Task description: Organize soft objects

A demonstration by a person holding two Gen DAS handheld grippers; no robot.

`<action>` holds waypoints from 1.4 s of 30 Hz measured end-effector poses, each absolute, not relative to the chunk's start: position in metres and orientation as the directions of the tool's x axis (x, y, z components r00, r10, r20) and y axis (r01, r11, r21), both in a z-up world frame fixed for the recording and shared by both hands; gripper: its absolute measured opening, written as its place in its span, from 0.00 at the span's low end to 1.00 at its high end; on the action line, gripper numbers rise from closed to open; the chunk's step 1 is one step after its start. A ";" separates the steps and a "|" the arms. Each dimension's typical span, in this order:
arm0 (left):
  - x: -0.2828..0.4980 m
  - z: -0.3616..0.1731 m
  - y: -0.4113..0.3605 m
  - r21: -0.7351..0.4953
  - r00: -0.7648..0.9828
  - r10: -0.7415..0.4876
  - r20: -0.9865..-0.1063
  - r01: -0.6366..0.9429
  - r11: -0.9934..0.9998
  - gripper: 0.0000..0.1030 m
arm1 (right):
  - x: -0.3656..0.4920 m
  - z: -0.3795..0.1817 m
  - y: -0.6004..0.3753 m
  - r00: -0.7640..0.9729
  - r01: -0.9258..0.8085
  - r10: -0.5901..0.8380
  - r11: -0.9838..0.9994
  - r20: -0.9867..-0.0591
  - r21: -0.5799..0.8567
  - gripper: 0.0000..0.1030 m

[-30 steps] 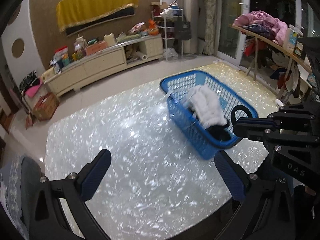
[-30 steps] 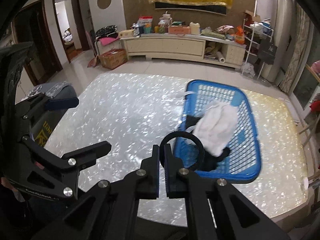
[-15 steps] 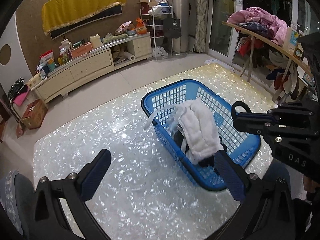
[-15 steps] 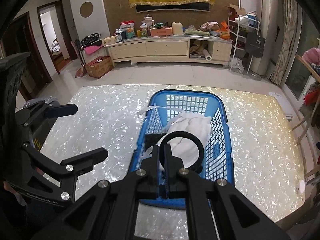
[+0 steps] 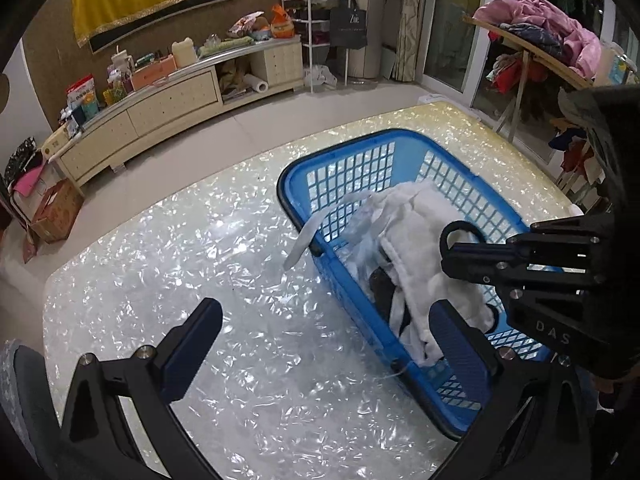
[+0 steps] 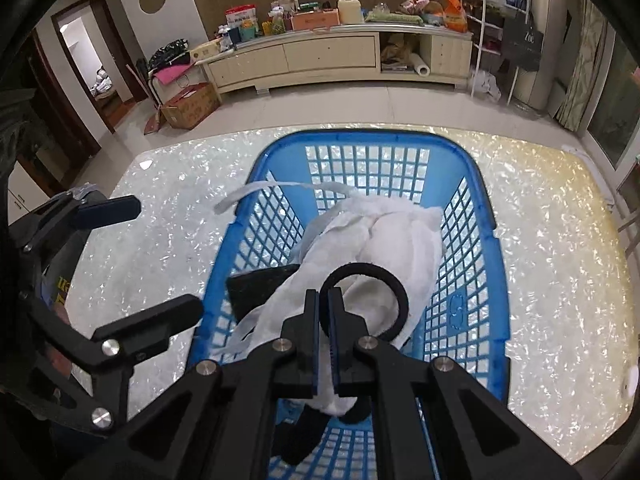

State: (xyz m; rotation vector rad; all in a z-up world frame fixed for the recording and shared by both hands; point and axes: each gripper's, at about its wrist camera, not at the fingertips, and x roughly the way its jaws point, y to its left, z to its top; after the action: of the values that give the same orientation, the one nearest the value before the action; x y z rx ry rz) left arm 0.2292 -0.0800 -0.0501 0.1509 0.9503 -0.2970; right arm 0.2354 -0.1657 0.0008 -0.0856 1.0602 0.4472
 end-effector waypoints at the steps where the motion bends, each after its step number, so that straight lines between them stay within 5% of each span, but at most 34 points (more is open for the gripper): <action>1: 0.230 -0.052 -0.078 -0.009 0.539 -0.186 -0.821 0.314 0.950 1.00 | 0.238 -0.001 -0.166 0.402 -0.395 0.316 0.907 -0.860 0.149 0.04; 5: 0.230 -0.055 -0.073 -0.010 0.536 -0.179 -0.825 0.303 0.953 1.00 | 0.232 -0.002 -0.162 0.385 -0.399 0.321 0.903 -0.866 0.157 0.08; 7: 0.228 -0.056 -0.071 -0.003 0.535 -0.170 -0.827 0.300 0.954 1.00 | 0.231 0.000 -0.162 0.392 -0.390 0.297 0.911 -0.871 0.136 0.20; 9: 0.224 -0.055 -0.070 0.008 0.541 -0.163 -0.825 0.301 0.954 1.00 | 0.226 0.005 -0.162 0.396 -0.389 0.312 0.909 -0.864 0.150 0.44; 22: 0.160 -0.026 -0.037 0.000 0.624 -0.134 -0.770 0.209 0.978 1.00 | 0.169 0.040 -0.168 0.467 -0.382 0.339 0.910 -0.817 0.160 0.87; 24: 0.144 -0.017 -0.031 -0.001 0.649 -0.124 -0.750 0.188 0.982 1.00 | 0.151 0.049 -0.168 0.495 -0.359 0.323 0.922 -0.807 0.149 1.00; 42: 0.020 0.064 0.008 0.012 0.845 -0.063 -0.531 0.082 0.997 1.00 | 0.061 0.136 -0.143 0.770 -0.358 0.313 0.933 -0.556 0.030 1.00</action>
State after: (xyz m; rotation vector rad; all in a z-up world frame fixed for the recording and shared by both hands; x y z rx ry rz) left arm 0.0203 0.0079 0.0641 0.0345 0.5585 -0.0761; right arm 0.0609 -0.1426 0.1364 -0.0795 0.5890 0.3641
